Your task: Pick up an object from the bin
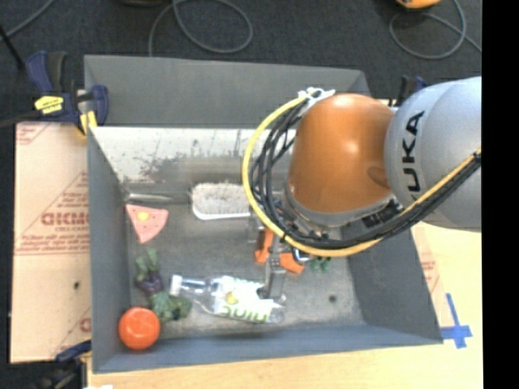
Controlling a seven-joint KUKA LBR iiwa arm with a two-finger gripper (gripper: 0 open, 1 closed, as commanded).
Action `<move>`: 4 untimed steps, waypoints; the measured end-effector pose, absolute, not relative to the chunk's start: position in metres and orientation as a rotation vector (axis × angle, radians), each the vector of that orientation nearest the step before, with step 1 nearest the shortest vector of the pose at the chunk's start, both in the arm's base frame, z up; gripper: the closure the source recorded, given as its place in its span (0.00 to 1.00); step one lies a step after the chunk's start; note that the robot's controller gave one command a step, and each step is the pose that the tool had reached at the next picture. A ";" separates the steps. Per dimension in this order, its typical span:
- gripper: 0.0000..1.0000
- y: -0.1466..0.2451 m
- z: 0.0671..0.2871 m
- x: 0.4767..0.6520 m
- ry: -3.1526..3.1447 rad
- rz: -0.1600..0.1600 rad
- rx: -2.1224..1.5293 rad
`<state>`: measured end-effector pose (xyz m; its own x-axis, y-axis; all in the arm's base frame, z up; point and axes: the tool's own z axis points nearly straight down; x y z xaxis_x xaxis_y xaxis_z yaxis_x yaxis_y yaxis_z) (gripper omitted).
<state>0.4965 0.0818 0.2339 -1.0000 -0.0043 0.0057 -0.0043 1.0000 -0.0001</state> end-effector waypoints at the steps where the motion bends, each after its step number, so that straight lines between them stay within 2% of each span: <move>1: 0.00 0.081 0.238 0.498 -3.145 -0.001 0.003; 2: 0.00 0.080 0.195 0.490 -3.150 -0.003 -0.003; 3: 0.00 0.078 0.157 0.481 -3.134 0.000 0.219; 4: 0.00 0.079 0.121 0.482 -3.100 0.001 0.560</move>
Offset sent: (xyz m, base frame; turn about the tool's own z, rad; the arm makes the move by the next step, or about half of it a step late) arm -0.0245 -0.0025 -0.1188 0.0213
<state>0.4824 0.0785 0.1209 -0.9367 -0.3501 -0.0087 -0.3501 0.9367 -0.0021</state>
